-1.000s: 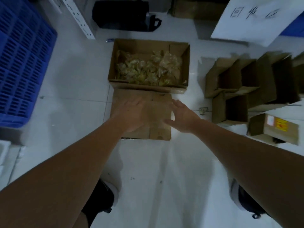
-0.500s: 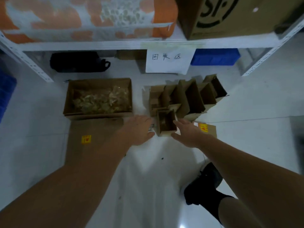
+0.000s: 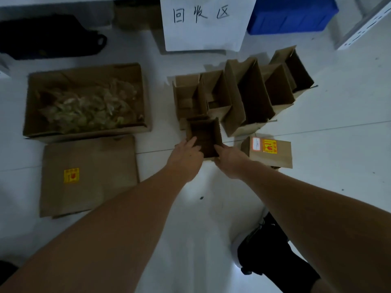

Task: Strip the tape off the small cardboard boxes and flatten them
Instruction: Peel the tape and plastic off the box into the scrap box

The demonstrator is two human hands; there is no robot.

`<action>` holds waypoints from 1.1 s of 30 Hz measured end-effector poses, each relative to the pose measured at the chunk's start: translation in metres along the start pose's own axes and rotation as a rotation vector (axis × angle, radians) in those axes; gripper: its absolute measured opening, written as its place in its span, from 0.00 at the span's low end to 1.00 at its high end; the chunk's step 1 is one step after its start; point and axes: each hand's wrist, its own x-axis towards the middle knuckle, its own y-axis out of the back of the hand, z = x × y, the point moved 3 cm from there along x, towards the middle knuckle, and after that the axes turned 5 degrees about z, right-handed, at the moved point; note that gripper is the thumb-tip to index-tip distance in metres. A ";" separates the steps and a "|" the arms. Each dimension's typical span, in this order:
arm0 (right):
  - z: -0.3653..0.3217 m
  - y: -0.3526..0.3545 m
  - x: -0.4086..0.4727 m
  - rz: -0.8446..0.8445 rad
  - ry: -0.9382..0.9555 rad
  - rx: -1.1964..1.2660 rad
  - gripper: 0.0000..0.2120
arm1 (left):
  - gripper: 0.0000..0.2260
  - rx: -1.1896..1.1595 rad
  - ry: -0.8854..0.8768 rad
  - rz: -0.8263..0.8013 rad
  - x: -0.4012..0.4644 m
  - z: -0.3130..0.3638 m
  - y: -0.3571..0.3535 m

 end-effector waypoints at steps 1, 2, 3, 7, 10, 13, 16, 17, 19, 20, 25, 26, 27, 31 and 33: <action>-0.001 -0.002 -0.001 0.025 -0.008 0.008 0.19 | 0.14 0.015 -0.005 -0.004 -0.004 0.000 -0.002; -0.004 -0.003 -0.005 0.042 -0.011 0.018 0.18 | 0.13 0.016 -0.005 -0.003 -0.009 -0.001 -0.002; -0.007 -0.003 -0.012 0.052 -0.008 0.026 0.19 | 0.13 0.018 -0.006 0.004 -0.017 -0.004 -0.001; -0.030 0.022 -0.056 0.040 0.039 0.055 0.24 | 0.13 0.075 -0.057 0.085 -0.061 -0.018 0.029; -0.056 0.062 -0.106 0.079 0.069 0.078 0.24 | 0.12 0.078 -0.090 0.182 -0.106 -0.029 0.075; -0.094 0.111 -0.171 0.190 0.138 0.092 0.23 | 0.13 0.076 -0.076 0.293 -0.166 -0.037 0.132; -0.132 0.150 -0.231 0.301 0.168 0.135 0.24 | 0.17 0.078 -0.012 0.358 -0.233 -0.043 0.182; -0.145 0.160 -0.250 0.337 0.177 0.149 0.26 | 0.18 0.099 0.004 0.361 -0.256 -0.046 0.194; -0.167 0.176 -0.282 0.394 0.209 0.197 0.27 | 0.18 0.100 0.013 0.427 -0.297 -0.048 0.211; -0.179 0.183 -0.298 0.419 0.241 0.218 0.27 | 0.17 0.072 0.018 0.523 -0.320 -0.047 0.219; -0.230 0.207 -0.368 0.505 0.395 0.244 0.28 | 0.06 0.063 0.055 0.890 -0.419 -0.042 0.254; -0.238 0.211 -0.378 0.509 0.409 0.248 0.27 | 0.06 0.062 0.051 0.943 -0.435 -0.041 0.260; -0.244 0.214 -0.386 0.516 0.426 0.255 0.27 | 0.08 0.059 0.056 0.992 -0.450 -0.040 0.266; -0.261 0.229 -0.410 0.521 0.440 0.315 0.25 | 0.28 -0.155 0.216 1.042 -0.497 -0.035 0.275; -0.265 0.235 -0.420 0.517 0.443 0.349 0.25 | 0.35 -0.341 0.335 1.021 -0.510 -0.030 0.270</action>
